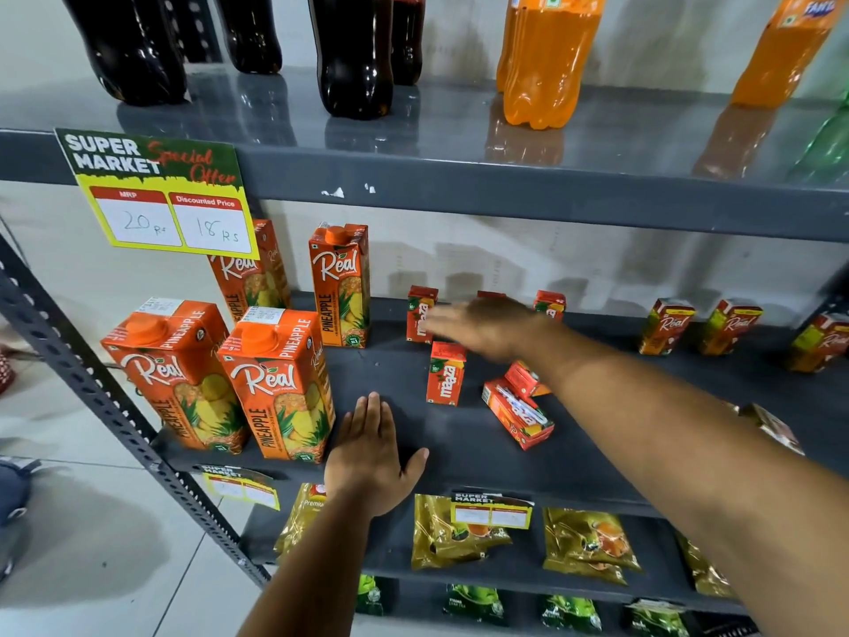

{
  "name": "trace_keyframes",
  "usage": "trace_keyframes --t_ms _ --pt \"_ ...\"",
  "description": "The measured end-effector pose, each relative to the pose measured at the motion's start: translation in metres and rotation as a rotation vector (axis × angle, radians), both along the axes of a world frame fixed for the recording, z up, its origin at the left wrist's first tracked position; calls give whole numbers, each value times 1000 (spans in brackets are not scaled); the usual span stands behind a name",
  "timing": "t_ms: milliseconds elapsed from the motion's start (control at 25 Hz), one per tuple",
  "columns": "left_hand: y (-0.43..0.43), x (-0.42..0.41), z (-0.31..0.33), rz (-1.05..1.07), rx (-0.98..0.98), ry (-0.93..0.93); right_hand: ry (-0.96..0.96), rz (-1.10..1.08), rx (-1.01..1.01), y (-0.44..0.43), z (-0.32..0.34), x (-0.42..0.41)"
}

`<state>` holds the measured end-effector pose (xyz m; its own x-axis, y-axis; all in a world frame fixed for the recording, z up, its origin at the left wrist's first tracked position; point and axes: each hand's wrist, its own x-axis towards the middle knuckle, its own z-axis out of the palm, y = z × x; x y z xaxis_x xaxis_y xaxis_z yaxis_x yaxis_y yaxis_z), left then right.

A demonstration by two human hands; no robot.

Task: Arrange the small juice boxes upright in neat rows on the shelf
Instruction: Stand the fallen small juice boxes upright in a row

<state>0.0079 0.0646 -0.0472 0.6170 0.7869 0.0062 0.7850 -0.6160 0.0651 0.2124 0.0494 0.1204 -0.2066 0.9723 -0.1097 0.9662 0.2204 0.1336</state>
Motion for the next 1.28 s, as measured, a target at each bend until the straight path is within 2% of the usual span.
trace_keyframes --t_ms 40,80,160,200,280,440,560,640,800,960,1040,1160,1240,1280 --pt "0 0 -1 -2 0 7 50 -118 7 -3 5 15" --pt "0 0 -2 -4 2 11 14 -213 -10 -8 11 32" --pt "0 0 -4 -7 9 5 -19 -399 -148 -23 5 68" --pt "1 0 -5 -5 10 -1 -30 -453 -229 -32 -7 82" --pt "1 0 -5 0 13 -5 -4 -461 -268 -50 -34 95" --pt "1 0 -5 1 4 -4 192 -483 -83 -64 -74 90" --pt "0 -1 -4 5 10 3 249 -548 37 -66 -81 85" --pt "-1 -1 -4 5 14 7 344 -714 161 -67 -78 88" --pt "-1 0 -4 13 32 15 727 -1120 542 -71 -81 86" --pt "-1 0 -6 14 37 7 944 -1306 708 -80 -99 72" --pt "-2 0 -6 11 37 -5 1004 -1332 719 -85 -107 71" --pt "-1 -1 -6 9 40 -3 1047 -1241 751 -88 -102 72" --pt "-1 0 -6 11 41 -7 1018 -1181 785 -85 -83 77" --pt "-1 0 -6 12 41 -6 944 -1166 742 -83 -70 82"
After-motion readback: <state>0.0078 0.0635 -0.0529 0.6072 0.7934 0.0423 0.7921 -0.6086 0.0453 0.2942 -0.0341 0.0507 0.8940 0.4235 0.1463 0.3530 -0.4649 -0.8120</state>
